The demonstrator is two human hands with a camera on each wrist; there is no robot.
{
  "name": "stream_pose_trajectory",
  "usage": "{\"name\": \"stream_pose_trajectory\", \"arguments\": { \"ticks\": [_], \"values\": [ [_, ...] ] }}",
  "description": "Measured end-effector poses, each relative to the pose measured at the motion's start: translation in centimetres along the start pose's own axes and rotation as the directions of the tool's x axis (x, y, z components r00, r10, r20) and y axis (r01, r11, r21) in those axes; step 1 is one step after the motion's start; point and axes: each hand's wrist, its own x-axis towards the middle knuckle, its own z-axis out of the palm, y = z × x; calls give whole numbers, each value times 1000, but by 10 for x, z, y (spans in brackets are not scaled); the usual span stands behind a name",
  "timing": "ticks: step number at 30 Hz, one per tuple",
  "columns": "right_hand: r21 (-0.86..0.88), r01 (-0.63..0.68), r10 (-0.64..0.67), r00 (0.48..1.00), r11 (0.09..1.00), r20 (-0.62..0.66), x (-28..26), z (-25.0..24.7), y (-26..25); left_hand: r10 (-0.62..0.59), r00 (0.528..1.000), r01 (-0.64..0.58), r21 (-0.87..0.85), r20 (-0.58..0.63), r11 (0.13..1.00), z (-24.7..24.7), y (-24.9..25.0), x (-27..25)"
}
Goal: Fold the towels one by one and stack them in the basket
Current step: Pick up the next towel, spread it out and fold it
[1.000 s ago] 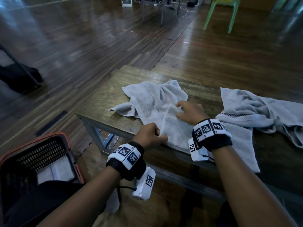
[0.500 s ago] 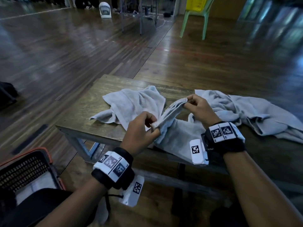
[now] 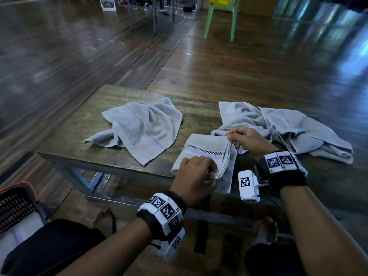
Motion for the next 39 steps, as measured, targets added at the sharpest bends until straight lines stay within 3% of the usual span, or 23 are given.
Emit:
{"name": "stream_pose_trajectory", "arguments": {
  "ticks": [10, 15, 22, 28, 31, 34, 39],
  "values": [
    [-147, -7, -2, 998, 989, -60, 3, -5, 26, 196, 978, -206, 203, 68, 957, 29, 6, 3],
    [-249, -17, 3, 998, 968, -59, 4, -4, 38, 193, 969, -229, 261, 154, 938, 42, 6, 4],
    [-355, -57, 23, 995, 933, -98, 5, -1, 48, 206, 966, -233, 184, 158, 955, 42, 11, 6],
    [-475, -103, 117, 993, 874, 0, 2, -3, 48, 4, 997, 4, -112, 73, 994, 18, 11, 24],
    [-495, -90, 92, 996, 864, -20, -5, 0, 45, -59, 997, 63, -87, 45, 994, 5, -4, 41],
    [-469, -21, -8, 998, 883, -59, -16, 3, 40, -130, 991, 132, -67, 32, 989, -6, -16, 52],
    [-317, 253, -295, 951, 914, -90, -40, -2, -2, -155, 988, 152, 82, 26, 985, -34, -20, 72]
  ]
}}
